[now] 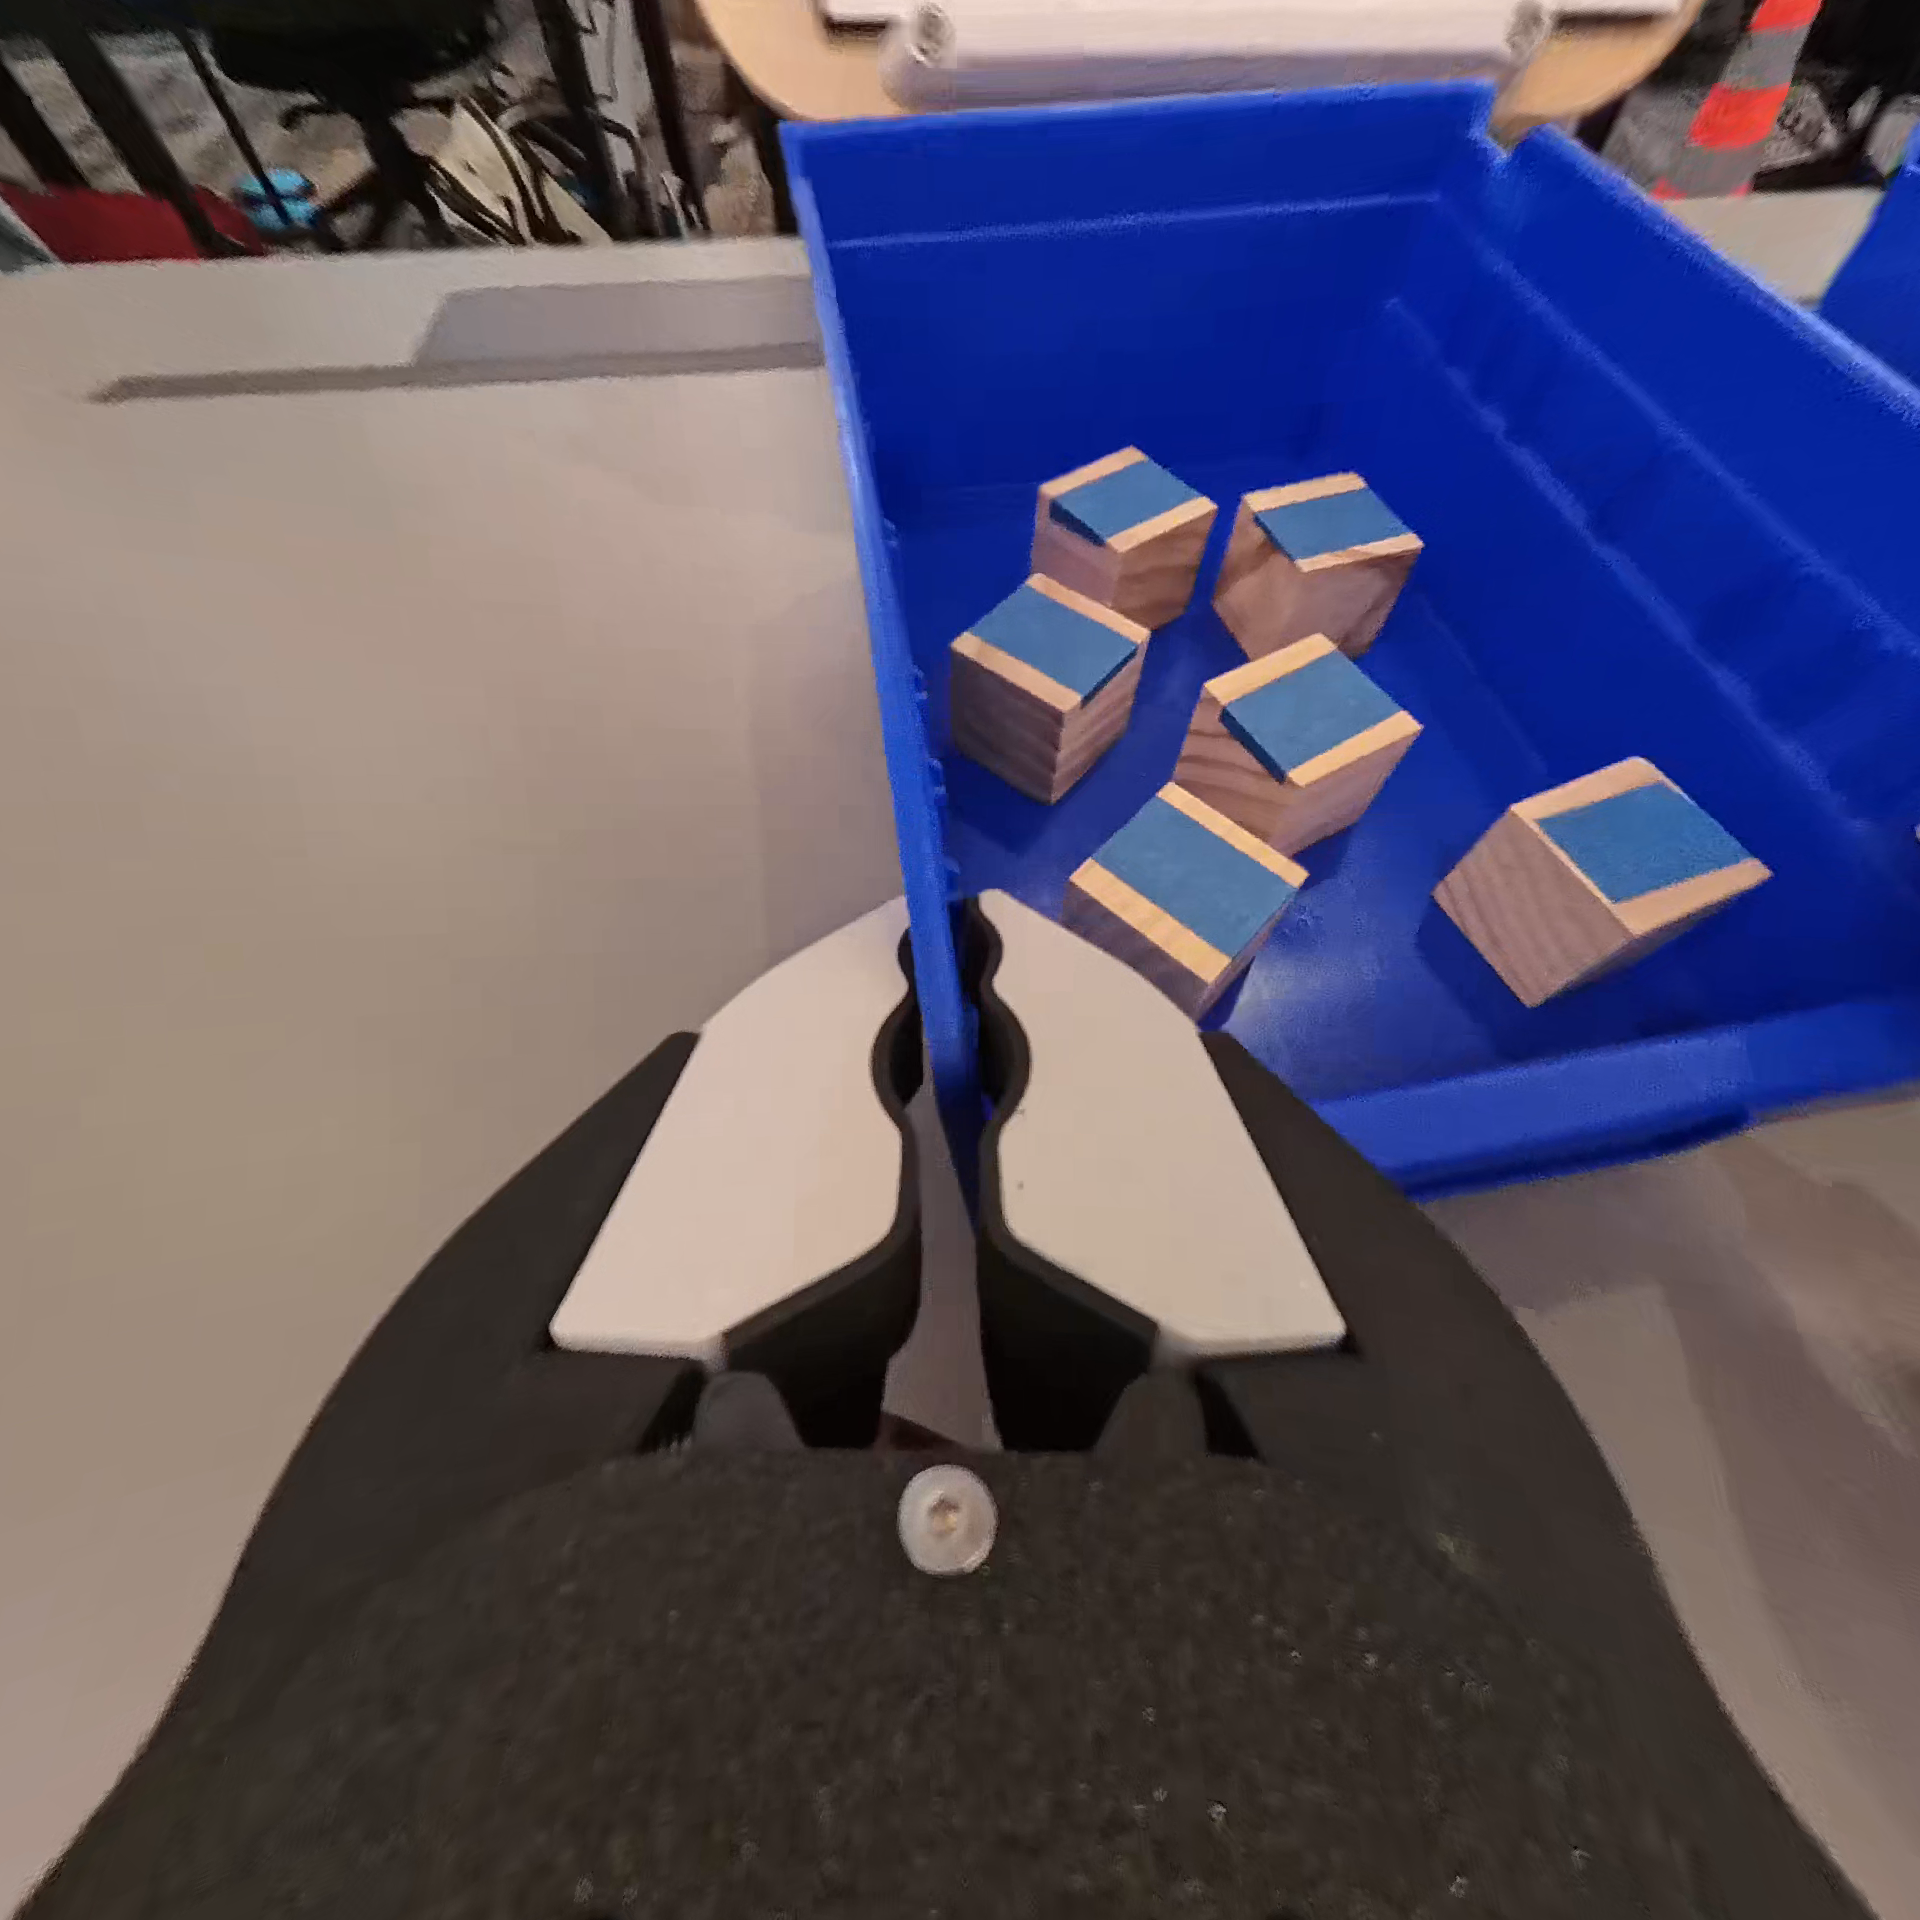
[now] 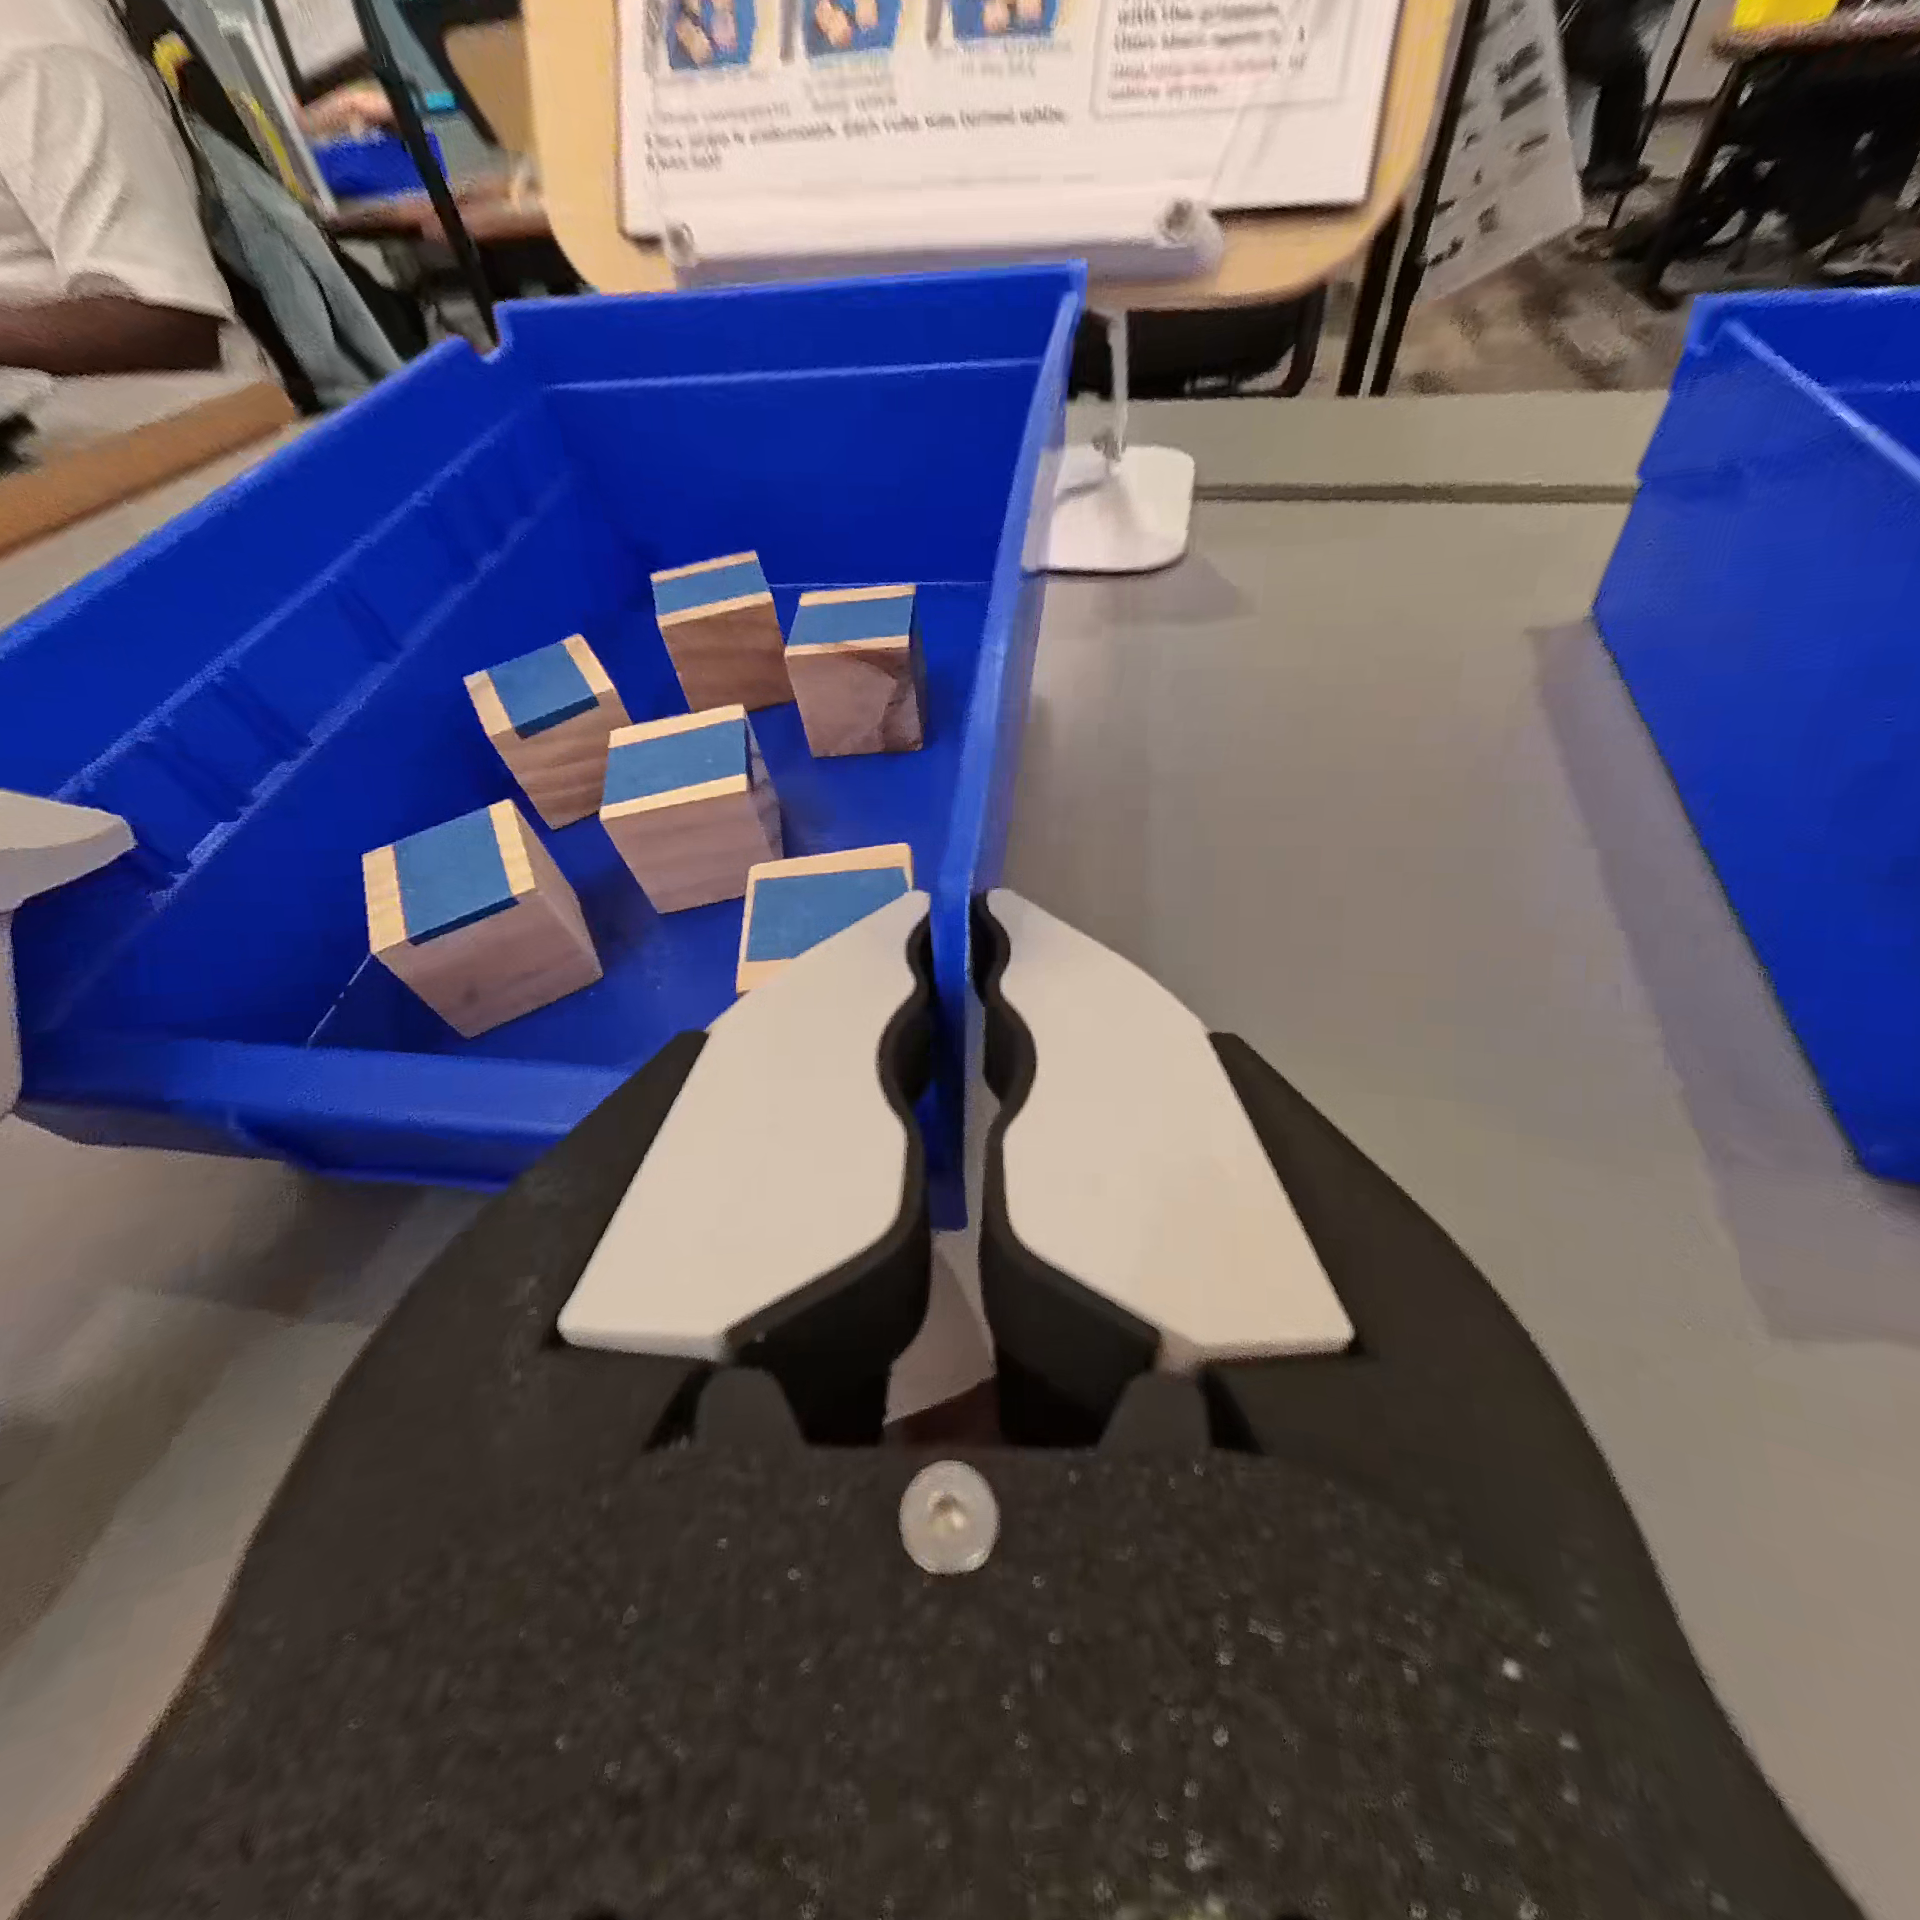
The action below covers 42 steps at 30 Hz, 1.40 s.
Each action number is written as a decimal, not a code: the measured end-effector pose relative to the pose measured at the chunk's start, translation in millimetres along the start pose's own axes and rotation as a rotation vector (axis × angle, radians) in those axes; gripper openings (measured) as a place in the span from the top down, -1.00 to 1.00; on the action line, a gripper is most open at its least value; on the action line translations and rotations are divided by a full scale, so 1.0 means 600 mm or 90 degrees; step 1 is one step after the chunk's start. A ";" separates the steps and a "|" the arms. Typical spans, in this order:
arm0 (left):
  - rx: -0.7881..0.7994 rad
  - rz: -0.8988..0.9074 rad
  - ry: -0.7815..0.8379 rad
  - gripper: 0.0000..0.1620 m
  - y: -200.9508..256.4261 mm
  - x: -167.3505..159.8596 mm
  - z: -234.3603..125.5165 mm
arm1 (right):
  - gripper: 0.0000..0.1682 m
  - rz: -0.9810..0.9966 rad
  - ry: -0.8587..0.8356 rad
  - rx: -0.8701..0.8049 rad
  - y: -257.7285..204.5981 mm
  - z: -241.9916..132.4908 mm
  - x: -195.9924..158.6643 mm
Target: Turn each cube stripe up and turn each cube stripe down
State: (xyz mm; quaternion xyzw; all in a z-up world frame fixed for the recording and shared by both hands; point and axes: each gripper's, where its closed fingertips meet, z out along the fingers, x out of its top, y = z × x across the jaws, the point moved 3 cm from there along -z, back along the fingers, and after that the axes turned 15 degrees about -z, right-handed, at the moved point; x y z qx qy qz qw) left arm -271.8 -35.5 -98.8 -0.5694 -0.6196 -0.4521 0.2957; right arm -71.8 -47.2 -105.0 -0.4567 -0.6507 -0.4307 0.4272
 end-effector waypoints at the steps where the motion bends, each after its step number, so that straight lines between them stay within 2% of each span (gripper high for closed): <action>1: 0.007 0.006 0.015 0.97 -0.020 0.014 -0.006 | 0.95 0.011 0.005 -0.012 -0.022 0.003 0.008; 5: 0.044 0.032 0.062 0.96 -0.125 0.077 -0.021 | 0.95 0.002 0.025 -0.020 -0.128 0.038 0.058; 10: 0.031 0.033 0.082 0.95 -0.282 0.135 -0.010 | 0.93 -0.023 0.027 0.015 -0.272 0.095 0.119; 14: 0.048 -0.007 0.079 0.95 -0.368 0.136 -0.004 | 0.92 -0.019 -0.021 0.049 -0.360 0.126 0.110; 17: 0.059 -0.029 0.029 0.95 -0.408 0.114 0.010 | 0.92 -0.034 -0.043 0.054 -0.397 0.138 0.093; 18: 0.038 -0.055 -0.001 0.95 -0.416 0.103 0.016 | 0.92 -0.040 -0.044 0.047 -0.400 0.137 0.095; 22: -0.031 -0.110 0.006 0.95 -0.431 0.102 0.015 | 0.89 0.023 -0.038 0.074 -0.410 0.139 0.096; 28: 0.001 -0.111 0.014 0.95 -0.430 0.103 0.015 | 0.80 -0.001 -0.030 0.150 -0.409 0.136 0.098; 29: 0.012 -0.119 0.020 0.88 -0.434 0.104 0.013 | 0.71 0.006 -0.030 0.175 -0.408 0.130 0.102; 30: 0.030 -0.132 0.031 0.75 -0.439 0.108 0.007 | 0.51 0.009 -0.031 0.194 -0.402 0.121 0.104; 33: 0.017 -0.184 0.109 0.58 -0.429 0.150 -0.043 | 0.42 -0.032 -0.053 0.307 -0.368 0.074 0.105; 35: 0.018 -0.202 0.165 0.40 -0.412 0.182 -0.092 | 0.25 -0.065 -0.081 0.399 -0.333 0.031 0.099; 37: -0.031 -0.194 0.196 0.38 -0.365 0.195 -0.127 | 0.21 -0.124 -0.110 0.477 -0.281 -0.013 0.077; 40: -0.157 -0.181 0.171 0.37 -0.253 0.168 -0.139 | 0.20 -0.198 -0.108 0.423 -0.159 -0.045 0.042; 42: -0.201 -0.133 0.132 0.31 -0.181 0.123 -0.126 | 0.21 -0.231 -0.045 0.286 -0.056 -0.049 0.035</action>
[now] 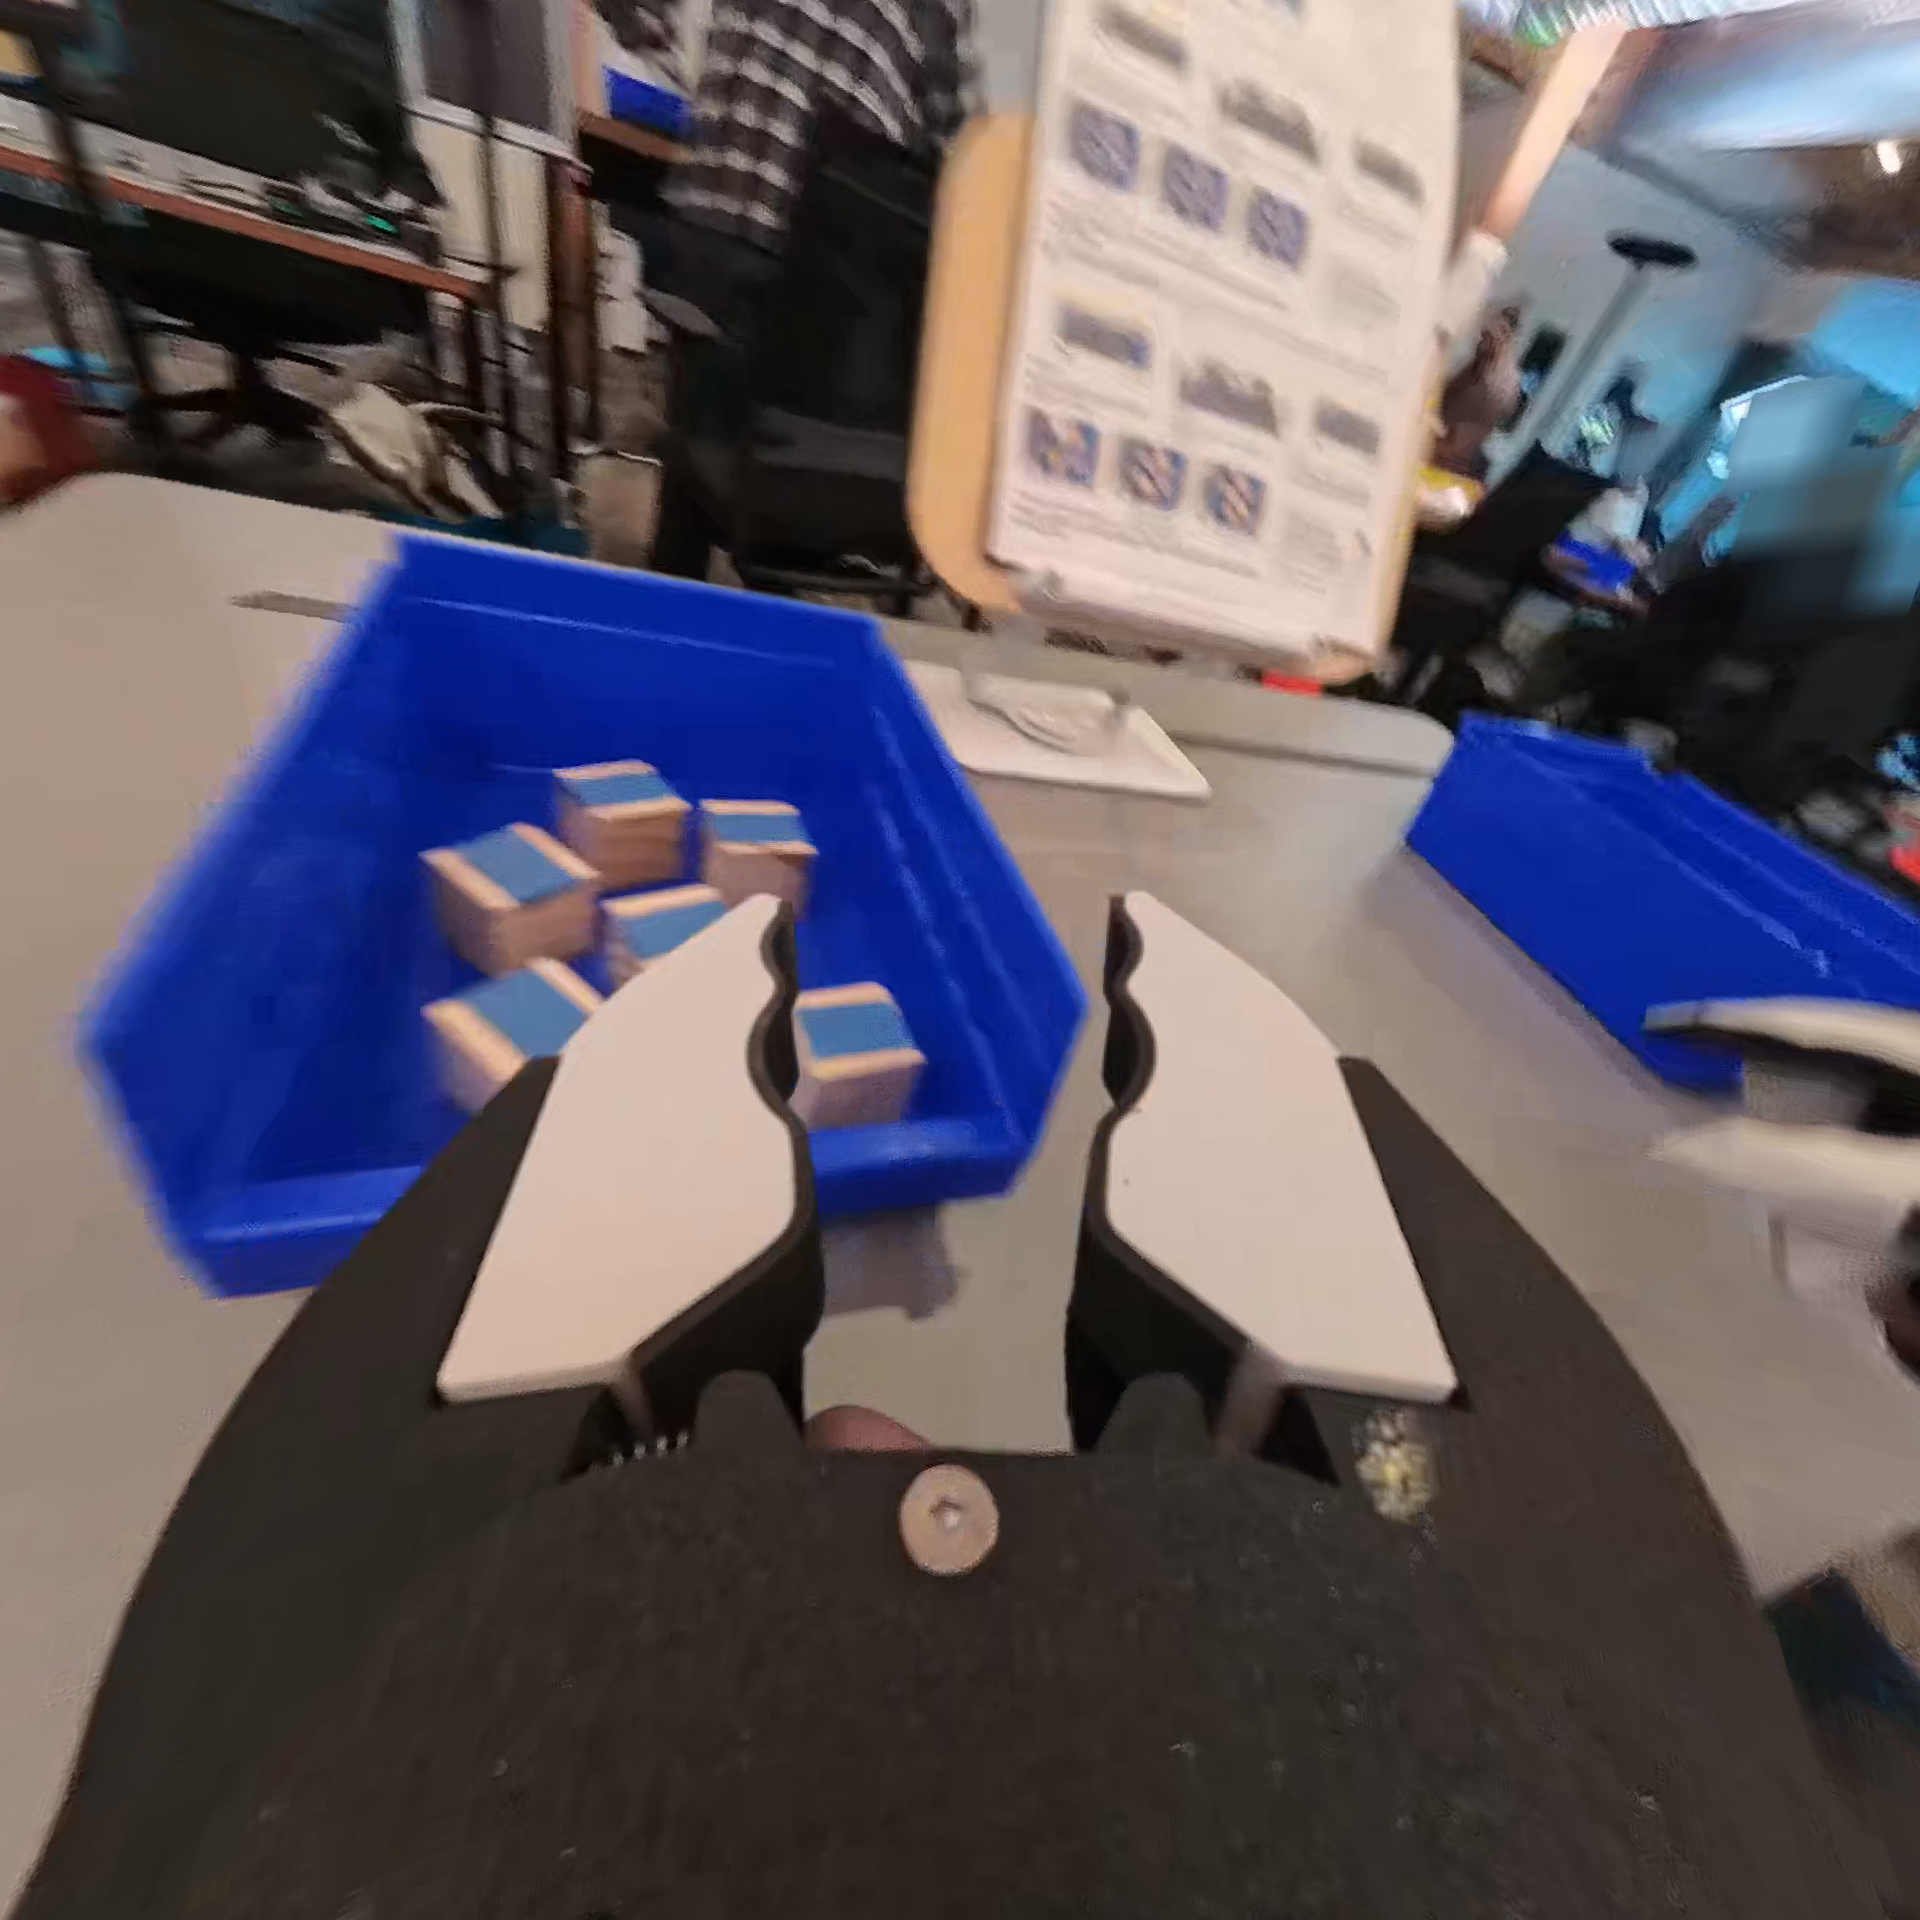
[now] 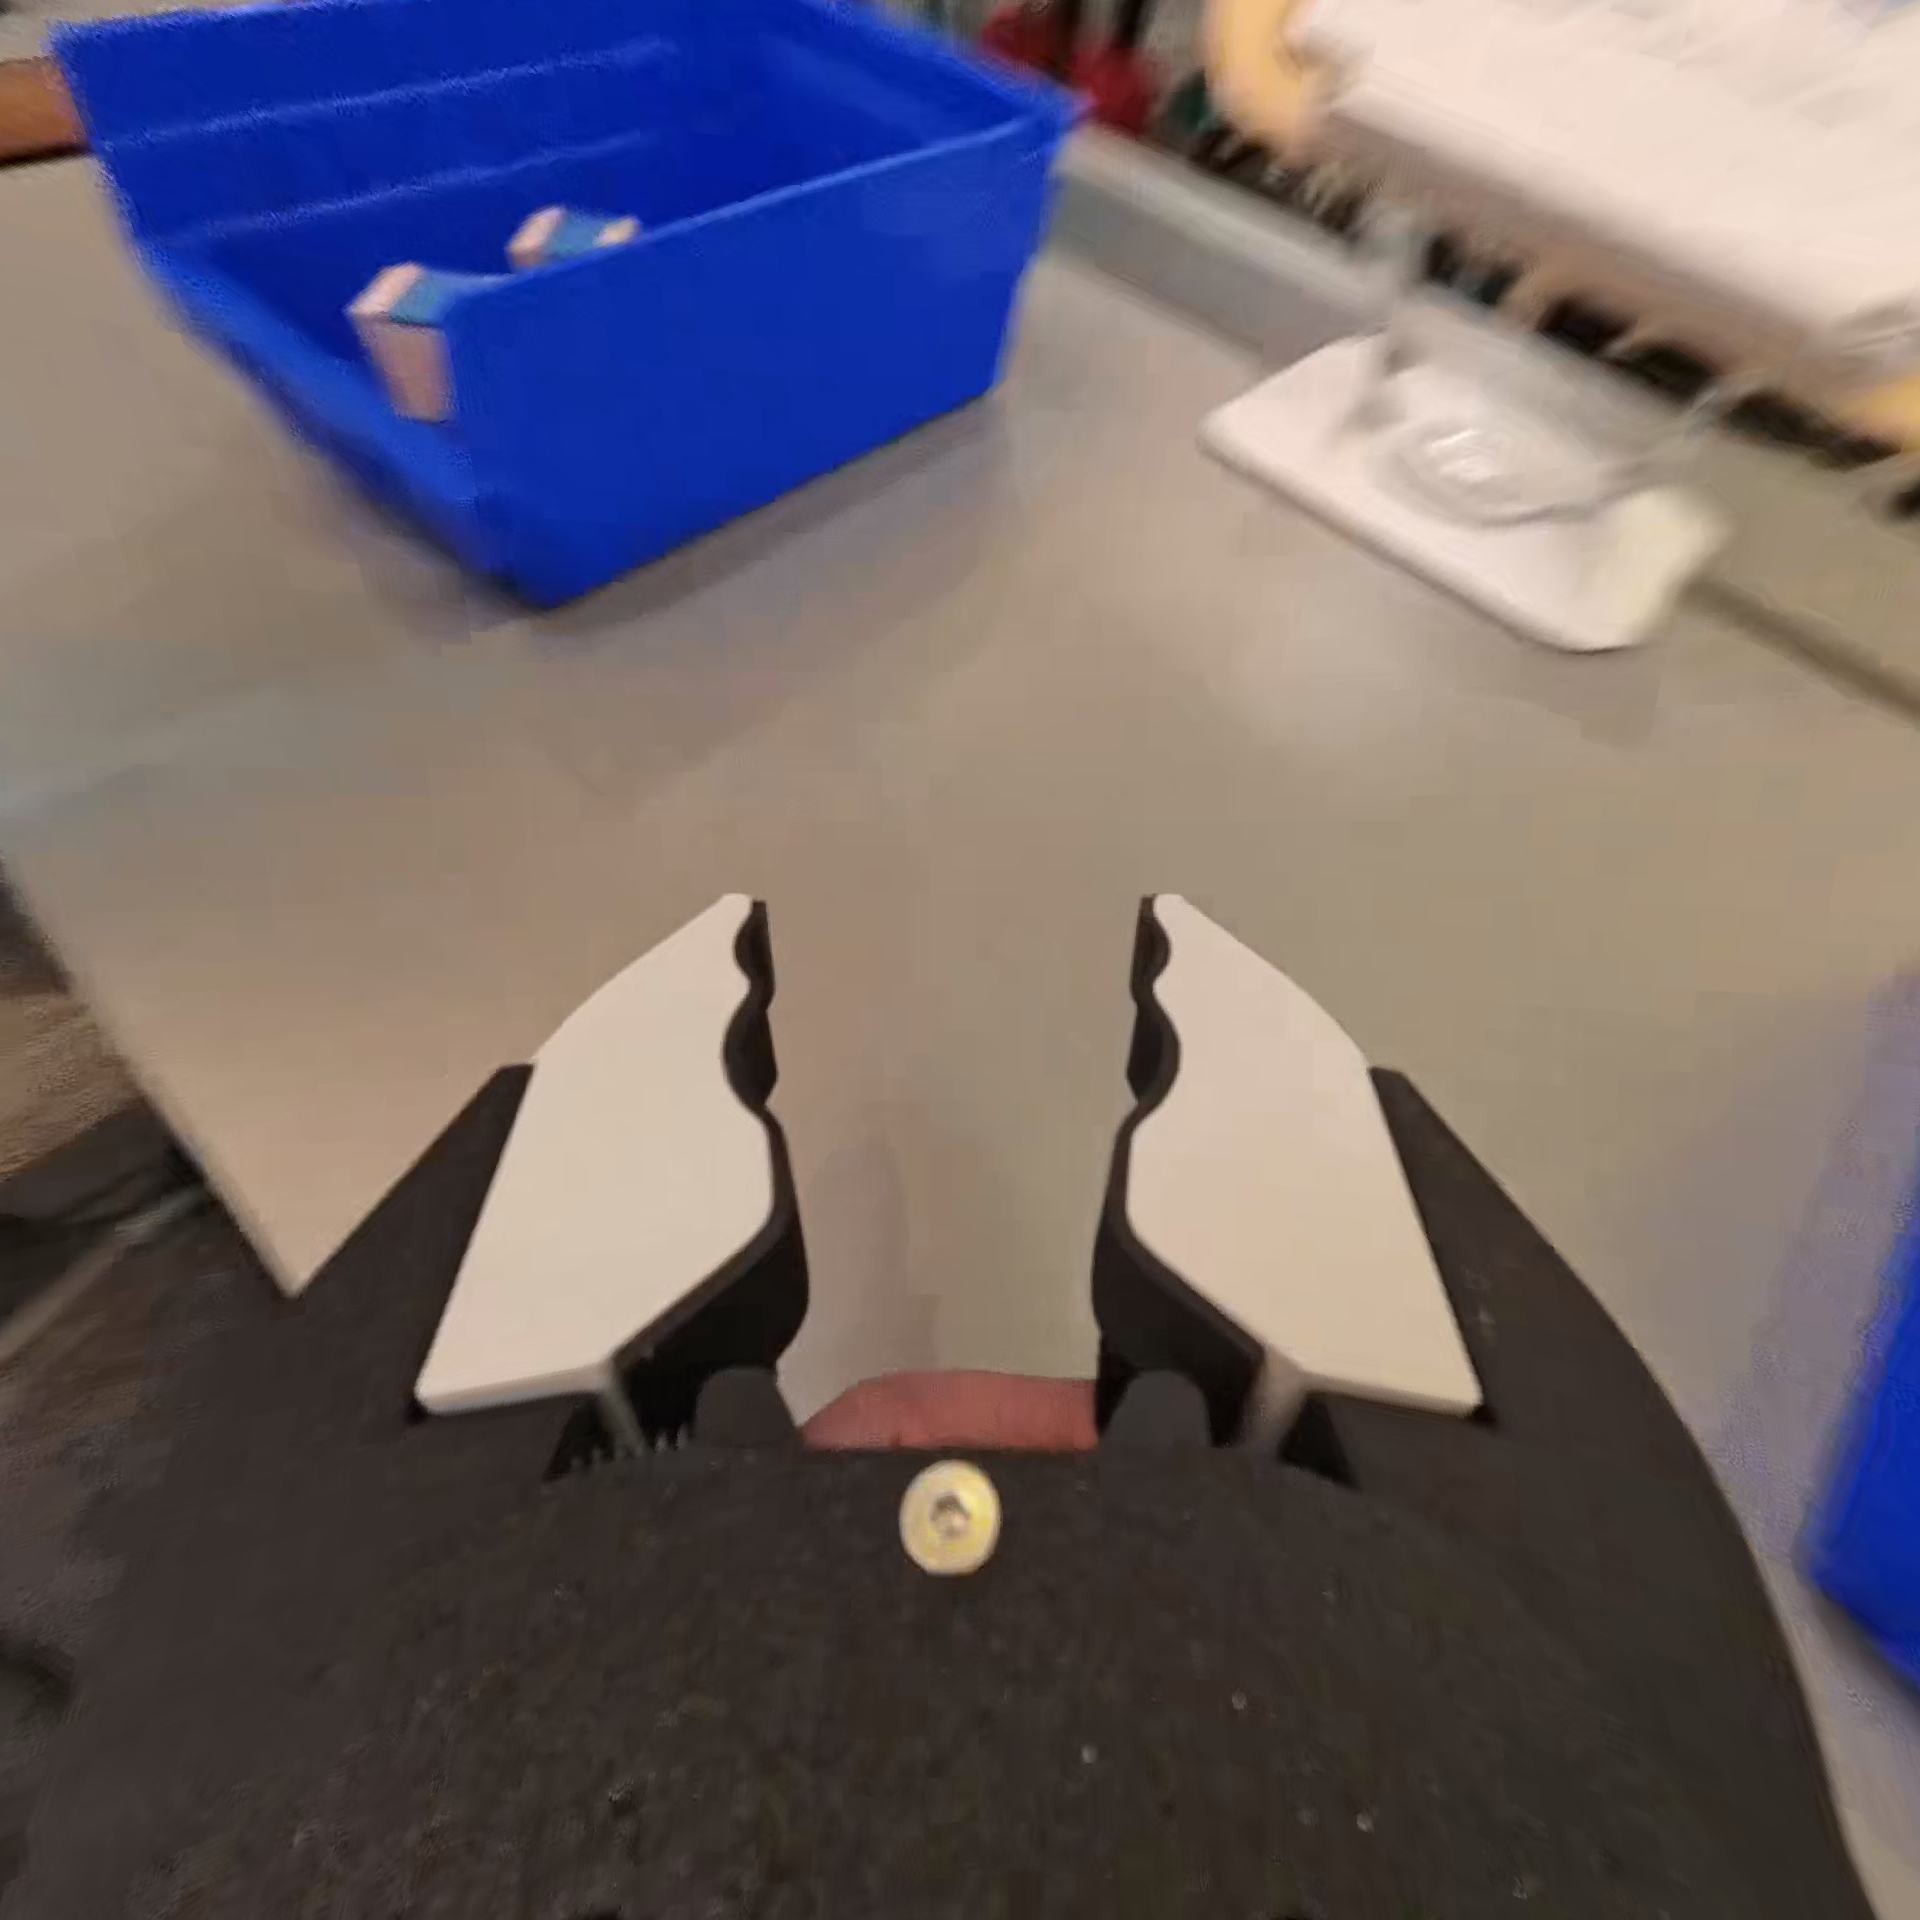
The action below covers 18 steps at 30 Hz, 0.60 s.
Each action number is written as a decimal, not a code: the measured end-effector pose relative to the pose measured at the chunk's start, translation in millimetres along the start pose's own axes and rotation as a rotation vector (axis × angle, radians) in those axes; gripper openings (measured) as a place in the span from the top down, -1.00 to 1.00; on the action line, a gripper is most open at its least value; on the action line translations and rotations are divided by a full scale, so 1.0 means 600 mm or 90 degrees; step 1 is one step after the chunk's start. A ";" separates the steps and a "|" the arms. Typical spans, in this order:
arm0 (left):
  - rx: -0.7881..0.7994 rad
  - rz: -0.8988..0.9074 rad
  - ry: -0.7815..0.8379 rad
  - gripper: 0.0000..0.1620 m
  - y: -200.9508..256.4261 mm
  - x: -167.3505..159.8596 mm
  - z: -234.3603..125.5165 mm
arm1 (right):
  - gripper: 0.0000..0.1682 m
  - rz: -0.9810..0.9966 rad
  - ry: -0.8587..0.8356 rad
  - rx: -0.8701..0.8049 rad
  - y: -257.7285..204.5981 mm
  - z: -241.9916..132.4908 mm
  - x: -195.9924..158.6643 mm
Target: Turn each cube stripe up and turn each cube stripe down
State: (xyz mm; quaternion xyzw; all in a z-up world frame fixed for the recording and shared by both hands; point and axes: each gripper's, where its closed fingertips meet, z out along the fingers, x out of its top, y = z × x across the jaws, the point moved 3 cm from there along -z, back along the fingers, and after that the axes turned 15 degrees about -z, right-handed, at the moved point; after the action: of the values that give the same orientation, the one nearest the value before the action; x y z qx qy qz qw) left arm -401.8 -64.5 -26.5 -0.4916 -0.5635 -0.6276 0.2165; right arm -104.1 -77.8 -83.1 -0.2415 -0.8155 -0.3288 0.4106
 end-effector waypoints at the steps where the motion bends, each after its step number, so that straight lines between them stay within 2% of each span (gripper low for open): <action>1: -0.017 0.024 -0.021 0.28 0.024 -0.031 0.011 | 0.22 -0.009 0.022 -0.038 0.026 -0.022 -0.020; 5: -0.039 0.103 -0.072 0.31 0.096 -0.124 0.045 | 0.33 0.078 0.112 -0.166 0.106 -0.093 -0.096; 7: -0.038 0.153 -0.103 0.31 0.120 -0.160 0.055 | 0.33 0.129 0.176 -0.161 0.122 -0.115 -0.108; 9: -0.057 0.196 -0.144 0.29 0.140 -0.193 0.059 | 0.36 0.178 0.187 -0.149 0.139 -0.124 -0.114; 13: -0.054 0.212 -0.156 0.29 0.148 -0.208 0.054 | 0.34 0.229 0.168 -0.128 0.148 -0.113 -0.136; 18: -0.028 0.177 -0.164 0.28 0.115 -0.207 0.059 | 0.34 0.201 0.133 -0.122 0.137 -0.093 -0.143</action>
State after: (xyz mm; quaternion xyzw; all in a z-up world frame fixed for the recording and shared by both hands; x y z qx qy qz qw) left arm -279.0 -85.5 -103.2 -0.6456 -0.4995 -0.5357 0.2161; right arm 25.9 -74.8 -101.7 -0.3689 -0.6853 -0.3598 0.5146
